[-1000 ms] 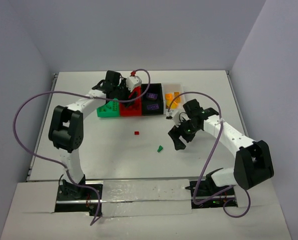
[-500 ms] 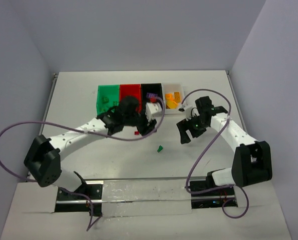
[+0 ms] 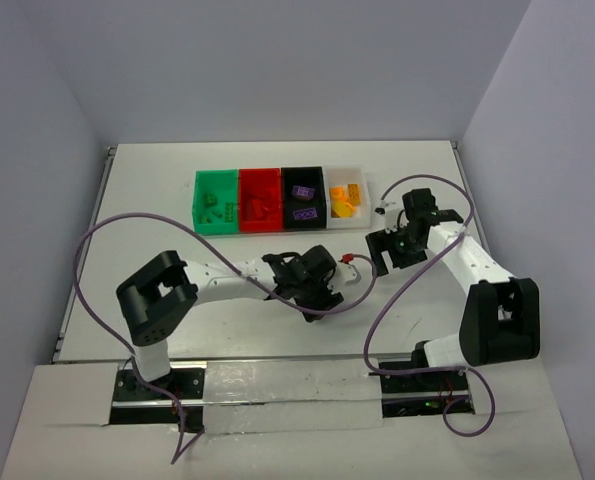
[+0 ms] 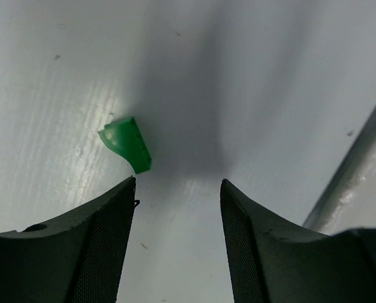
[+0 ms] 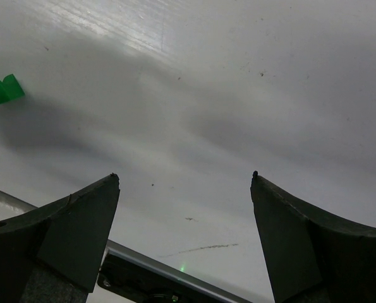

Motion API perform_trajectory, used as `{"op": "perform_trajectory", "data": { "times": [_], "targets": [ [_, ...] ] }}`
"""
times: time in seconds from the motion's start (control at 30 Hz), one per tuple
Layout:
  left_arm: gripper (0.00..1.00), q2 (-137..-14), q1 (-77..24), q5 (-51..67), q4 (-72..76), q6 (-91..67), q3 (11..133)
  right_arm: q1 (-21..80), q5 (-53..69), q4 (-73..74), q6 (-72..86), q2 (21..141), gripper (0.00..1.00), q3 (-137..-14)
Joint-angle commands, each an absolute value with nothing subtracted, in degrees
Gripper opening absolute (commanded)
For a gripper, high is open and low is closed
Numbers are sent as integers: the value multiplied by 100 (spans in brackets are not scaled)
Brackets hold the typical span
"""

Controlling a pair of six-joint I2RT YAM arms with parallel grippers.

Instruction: Sort the legos into containers by color

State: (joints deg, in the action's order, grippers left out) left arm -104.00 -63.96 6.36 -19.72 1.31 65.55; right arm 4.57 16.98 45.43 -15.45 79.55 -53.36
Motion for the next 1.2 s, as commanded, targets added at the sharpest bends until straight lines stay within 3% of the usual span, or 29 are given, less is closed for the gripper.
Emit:
{"op": "perform_trajectory", "data": {
  "times": [0.0,0.17,0.33,0.7,0.8,1.17],
  "targets": [
    [62,-10656,-6398,296,-2098,-264,7002,420,1605,4438,-1478,7740,92,-5616],
    [57,-10854,-6390,255,-2083,-308,7154,353,1581,4456,-1494,7682,92,-5625],
    [38,-11068,-6287,177,-1967,-321,7269,316,1604,4510,-1533,7624,92,-5634],
    [18,-11393,-5940,99,-1880,-277,7344,313,1659,4577,-1561,7691,92,-5796],
    [1,-11224,-5881,131,-1877,-219,7249,309,1677,4581,-1573,7731,91,-5876],
    [0,-8847,-5598,837,-2161,-53,6257,343,1980,4474,-1485,8035,91,-6154]
  ]
}}
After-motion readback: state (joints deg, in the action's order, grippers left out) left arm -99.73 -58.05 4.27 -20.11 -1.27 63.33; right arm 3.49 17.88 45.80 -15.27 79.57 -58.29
